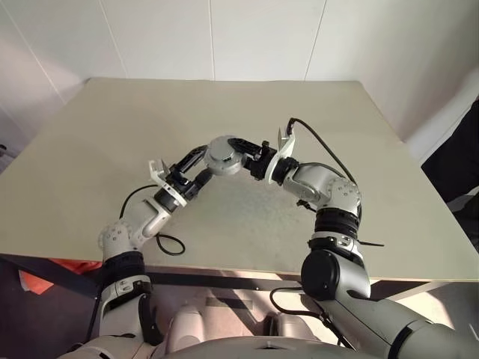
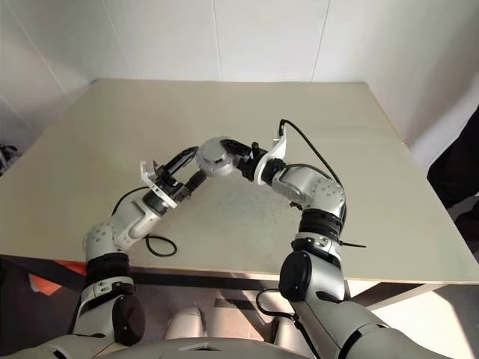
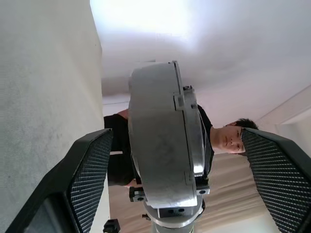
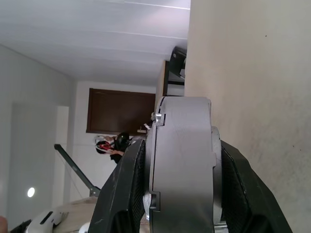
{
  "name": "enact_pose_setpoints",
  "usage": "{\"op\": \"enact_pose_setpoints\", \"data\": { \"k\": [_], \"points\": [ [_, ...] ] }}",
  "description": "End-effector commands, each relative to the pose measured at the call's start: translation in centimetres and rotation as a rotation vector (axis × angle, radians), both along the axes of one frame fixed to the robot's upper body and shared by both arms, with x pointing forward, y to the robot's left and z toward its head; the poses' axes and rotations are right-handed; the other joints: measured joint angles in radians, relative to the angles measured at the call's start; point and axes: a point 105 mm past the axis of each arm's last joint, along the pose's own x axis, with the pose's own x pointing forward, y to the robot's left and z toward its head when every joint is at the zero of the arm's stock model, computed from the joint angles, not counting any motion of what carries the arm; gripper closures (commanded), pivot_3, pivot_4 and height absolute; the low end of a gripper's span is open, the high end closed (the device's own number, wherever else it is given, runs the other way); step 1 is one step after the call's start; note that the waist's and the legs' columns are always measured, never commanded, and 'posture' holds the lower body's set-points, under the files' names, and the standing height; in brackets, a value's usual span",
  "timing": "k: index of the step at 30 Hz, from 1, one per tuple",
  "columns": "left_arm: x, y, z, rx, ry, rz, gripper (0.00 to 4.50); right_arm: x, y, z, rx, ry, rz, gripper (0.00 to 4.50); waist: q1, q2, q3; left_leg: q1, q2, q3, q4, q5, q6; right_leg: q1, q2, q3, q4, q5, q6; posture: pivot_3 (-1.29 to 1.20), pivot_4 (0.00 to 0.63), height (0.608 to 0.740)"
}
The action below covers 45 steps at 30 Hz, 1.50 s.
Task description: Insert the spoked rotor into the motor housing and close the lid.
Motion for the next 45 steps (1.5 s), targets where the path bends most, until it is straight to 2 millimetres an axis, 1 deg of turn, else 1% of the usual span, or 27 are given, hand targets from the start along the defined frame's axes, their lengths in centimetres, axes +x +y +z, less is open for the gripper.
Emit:
{"op": "enact_pose_setpoints", "data": {
  "k": [1,5,9,12,17,24,28,31,34,36,38,40,42,45],
  "points": [
    [1.0,-1.1,1.4,-0.002,-0.052,-0.034,0.07,-0.5,0.3,3.2,0.056,-0.127,0.028,2.34,0.002,0.0,0.0,-0.001,0.0,0.0,0.002,0.0,0.0,0.0,0.0,0.0,0.0,0.0,0.0,0.0,0.0,0.74],
    [1.5,-2.6,1.2,0.018,-0.049,-0.085,0.07,-0.8,0.4,3.6,0.055,-0.151,0.029,2.34,0.003,0.0,0.0,-0.002,0.0,0.0,0.004,0.0,0.0,0.0,-0.001,0.0,0.001,0.002,0.001,0.0,0.0,0.74],
    [1.4,-3.0,1.3,0.043,-0.074,-0.098,0.07,-0.8,0.4,3.7,0.047,-0.156,0.021,2.34,0.002,-0.001,0.0,-0.002,0.0,0.0,0.004,0.0,0.0,0.0,-0.001,0.0,0.001,0.003,0.001,0.0,0.0,0.74],
    [1.2,-2.8,1.1,0.042,-0.076,-0.093,0.61,-0.6,0.1,3.4,0.035,-0.149,0.004,2.34,0.002,-0.001,0.0,-0.002,0.0,0.0,0.005,0.0,0.0,0.0,-0.001,0.0,0.002,0.003,0.001,0.0,0.0,0.74],
    [1.0,-2.4,0.8,0.051,-0.071,-0.082,2.26,-0.2,-0.3,2.9,0.023,-0.133,-0.02,2.34,0.003,-0.001,0.0,-0.002,0.0,0.0,0.005,0.0,0.0,0.0,-0.001,0.0,0.002,0.003,0.001,0.0,0.0,0.74],
    [1.0,-2.3,0.8,0.052,-0.073,-0.075,2.3,-0.3,-0.1,3.1,0.029,-0.156,-0.002,2.34,0.003,-0.001,0.0,-0.003,0.0,-0.001,0.007,0.0,0.0,0.0,-0.001,0.0,0.003,0.003,0.001,0.0,0.0,0.74],
    [1.0,-2.2,0.7,0.06,-0.069,-0.07,2.36,0.1,-0.4,3.0,0.0,-0.168,-0.035,1.14,0.003,-0.001,0.0,-0.003,0.0,-0.001,0.008,0.0,0.0,0.0,-0.001,0.0,0.004,0.003,0.001,0.0,0.0,0.74],
    [1.1,-2.1,0.3,0.073,-0.058,-0.06,2.37,1.1,-0.9,2.2,-0.12,-0.185,-0.112,0.13,0.003,-0.001,0.0,-0.003,0.0,-0.001,0.009,0.0,0.0,0.0,-0.001,0.0,0.006,0.003,0.001,0.0,0.0,0.74],
    [1.3,-1.9,0.0,0.094,-0.051,-0.033,2.37,1.7,-1.3,2.0,-0.149,-0.205,-0.158,0.11,0.003,-0.002,0.0,-0.003,0.0,-0.001,0.011,0.0,0.0,0.0,-0.002,0.0,0.009,0.003,0.001,0.0,0.0,0.74],
    [1.9,-0.8,-0.4,0.128,-0.051,0.051,2.37,1.9,-1.6,1.6,-0.166,-0.203,-0.186,0.11,0.002,-0.002,0.0,-0.003,0.0,-0.002,0.013,0.0,0.0,0.0,-0.002,0.001,0.011,0.002,0.001,0.0,0.0,0.74],
    [2.5,1.1,-0.8,0.186,-0.054,0.167,2.37,2.1,-2.0,1.3,-0.179,-0.198,-0.205,0.11,0.0,-0.003,0.001,-0.003,0.0,-0.002,0.014,0.0,0.0,0.0,-0.002,0.001,0.013,0.0,-0.003,0.0,0.0,0.74],
    [2.8,2.9,-1.2,0.227,-0.052,0.255,2.37,2.2,-2.2,1.0,-0.186,-0.197,-0.213,0.11,-0.004,-0.003,0.0,-0.003,0.0,-0.002,0.014,0.0,0.0,0.0,-0.002,0.002,0.015,0.0,-0.003,0.0,0.0,0.74],
    [2.7,5.6,-1.4,0.235,-0.041,0.348,2.37,2.1,-2.3,0.7,-0.195,-0.196,-0.21,0.11,-0.007,-0.003,0.0,-0.002,0.001,-0.002,0.014,0.0,0.0,0.0,-0.002,0.002,0.015,0.0,-0.003,0.0,0.0,0.74],
    [2.4,9.0,-1.6,0.273,-0.025,0.466,2.37,1.9,-2.1,0.3,-0.203,-0.192,-0.196,0.11,-0.008,-0.003,0.001,-0.002,0.001,-0.002,0.014,0.0,0.0,0.0,-0.001,0.002,0.015,0.0,-0.003,0.0,0.0,0.74]
  ]
}}
